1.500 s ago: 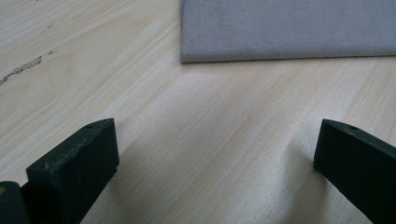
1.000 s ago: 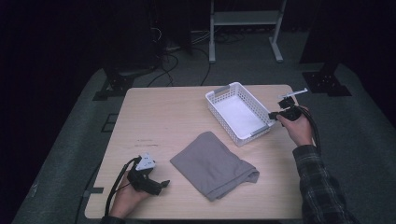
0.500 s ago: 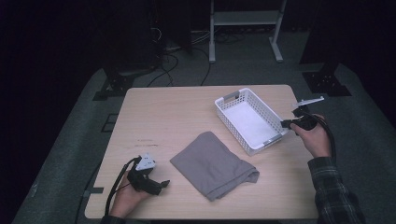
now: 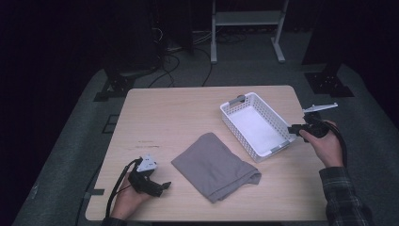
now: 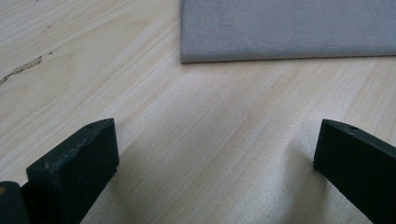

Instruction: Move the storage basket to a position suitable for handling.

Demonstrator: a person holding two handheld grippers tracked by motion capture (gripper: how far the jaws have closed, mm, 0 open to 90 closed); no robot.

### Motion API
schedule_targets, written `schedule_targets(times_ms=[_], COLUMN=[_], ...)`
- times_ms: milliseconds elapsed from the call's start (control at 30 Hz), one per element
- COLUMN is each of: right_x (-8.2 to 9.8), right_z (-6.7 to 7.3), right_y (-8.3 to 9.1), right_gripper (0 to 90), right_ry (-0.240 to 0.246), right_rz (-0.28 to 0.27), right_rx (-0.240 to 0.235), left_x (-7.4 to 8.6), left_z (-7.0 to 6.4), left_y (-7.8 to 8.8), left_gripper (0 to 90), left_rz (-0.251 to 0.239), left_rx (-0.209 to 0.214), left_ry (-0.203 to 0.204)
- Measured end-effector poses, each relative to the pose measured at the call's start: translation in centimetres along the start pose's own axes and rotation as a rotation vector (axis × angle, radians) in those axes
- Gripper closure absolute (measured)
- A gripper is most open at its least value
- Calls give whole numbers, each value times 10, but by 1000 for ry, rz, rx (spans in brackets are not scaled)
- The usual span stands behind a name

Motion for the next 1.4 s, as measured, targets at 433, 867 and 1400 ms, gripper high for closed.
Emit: schedule_targets(times_ms=[433,867,1400], right_x=[-15,-22,-18], right_z=[48,130,159], right_y=[18,11,-10], right_gripper=[679,661,771], right_ry=[48,124,170], right_rz=[-56,-58,-10], right_rx=[-28,-166,-178], left_x=[0,0,0], left_z=[0,0,0], left_y=[0,0,0], left_gripper=[0,0,0], left_rz=[3,4,5], left_rx=[1,1,-1], left_ry=[0,0,-5])
Point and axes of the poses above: each handheld gripper's, and its own axes: y roughly backward along the jaws, x roughly out of its underside, z roughly to its left, the point moved 8 cm from there along -y, roughly forward along the jaws, and after that the axes turned 12 degrees about x, right-handed, at the moved point
